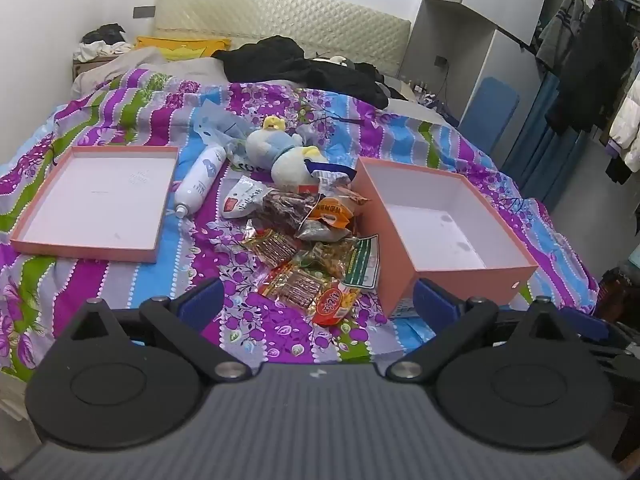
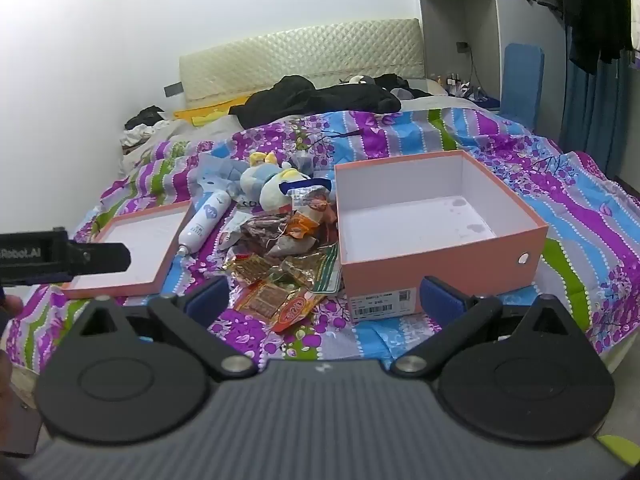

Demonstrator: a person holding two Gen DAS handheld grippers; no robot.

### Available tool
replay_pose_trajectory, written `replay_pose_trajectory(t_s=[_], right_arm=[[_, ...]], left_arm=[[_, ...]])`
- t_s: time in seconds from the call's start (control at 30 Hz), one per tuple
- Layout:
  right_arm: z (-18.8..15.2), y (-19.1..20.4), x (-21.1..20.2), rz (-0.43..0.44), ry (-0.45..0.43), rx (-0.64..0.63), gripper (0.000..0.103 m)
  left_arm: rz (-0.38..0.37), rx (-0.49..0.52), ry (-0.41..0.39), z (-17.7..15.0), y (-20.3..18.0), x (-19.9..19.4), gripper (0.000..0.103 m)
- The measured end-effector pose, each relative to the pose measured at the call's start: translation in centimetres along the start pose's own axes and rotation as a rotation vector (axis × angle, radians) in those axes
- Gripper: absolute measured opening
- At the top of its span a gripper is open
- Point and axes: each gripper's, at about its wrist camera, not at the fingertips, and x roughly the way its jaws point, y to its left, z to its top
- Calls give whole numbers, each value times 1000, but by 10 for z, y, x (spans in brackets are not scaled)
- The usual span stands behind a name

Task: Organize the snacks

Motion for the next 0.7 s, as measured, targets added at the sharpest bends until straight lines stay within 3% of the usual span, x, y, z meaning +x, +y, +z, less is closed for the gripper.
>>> replay_pose_trajectory(t_s=[0.7], right_arm=[[-2,1,2,2,7,-5,103]], left_arm=[[-16,15,26,0,-2,5,102]])
